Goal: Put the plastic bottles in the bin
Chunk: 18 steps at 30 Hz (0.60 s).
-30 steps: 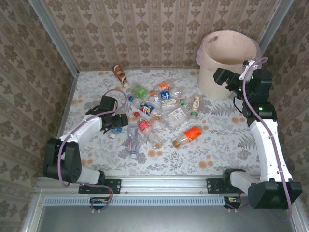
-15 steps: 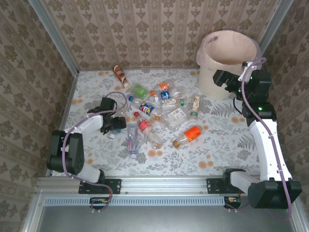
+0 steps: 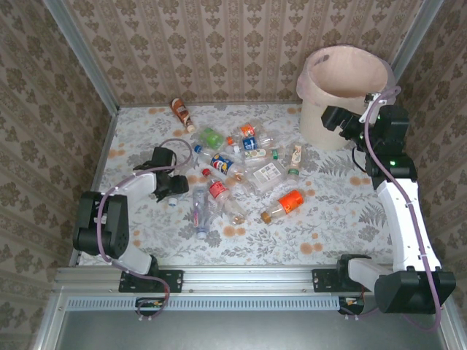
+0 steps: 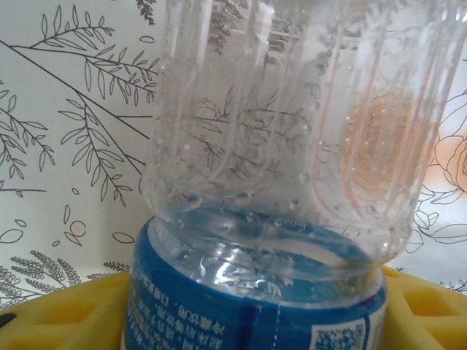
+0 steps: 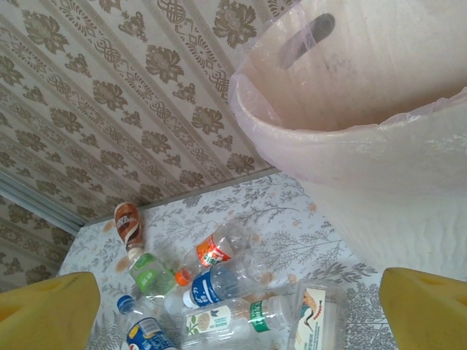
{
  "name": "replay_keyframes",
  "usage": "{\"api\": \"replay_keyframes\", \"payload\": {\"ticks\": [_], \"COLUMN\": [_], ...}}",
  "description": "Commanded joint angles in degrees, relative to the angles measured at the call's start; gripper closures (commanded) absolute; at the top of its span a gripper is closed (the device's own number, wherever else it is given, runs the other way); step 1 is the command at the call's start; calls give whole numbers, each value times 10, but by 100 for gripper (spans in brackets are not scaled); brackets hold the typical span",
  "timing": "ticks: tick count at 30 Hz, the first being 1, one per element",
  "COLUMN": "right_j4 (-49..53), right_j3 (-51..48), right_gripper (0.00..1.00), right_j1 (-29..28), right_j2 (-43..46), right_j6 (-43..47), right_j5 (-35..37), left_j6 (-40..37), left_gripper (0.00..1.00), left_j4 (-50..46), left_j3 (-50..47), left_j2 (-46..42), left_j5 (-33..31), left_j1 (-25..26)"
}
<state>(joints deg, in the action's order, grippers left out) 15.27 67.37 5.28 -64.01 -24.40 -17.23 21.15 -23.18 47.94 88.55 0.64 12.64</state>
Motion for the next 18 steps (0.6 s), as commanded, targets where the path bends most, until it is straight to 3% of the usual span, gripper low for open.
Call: {"api": "replay_keyframes", "payload": {"ticks": [1,9,13,18], "right_j4": [-17,-67,-132,-193], "right_j3": [-17,-58,-101,-139], "right_gripper": [0,0,0,0], "right_j1": [-6,-27,-55,-100], "right_j2": [4,14,14,4], "right_j6": [-24,-69,-106,-130], "right_j5": [-20,-55,-81,-94], "left_j6": [-8,3,13,28], "left_gripper": [45,50,51,52], "left_j4": [-13,0,52,129], "left_j3": [0,10,28,68], "left_j2": [-3,-156,-209,-207], "left_j5": [4,6,102,197], "left_j1": [-2,23,38,88]}}
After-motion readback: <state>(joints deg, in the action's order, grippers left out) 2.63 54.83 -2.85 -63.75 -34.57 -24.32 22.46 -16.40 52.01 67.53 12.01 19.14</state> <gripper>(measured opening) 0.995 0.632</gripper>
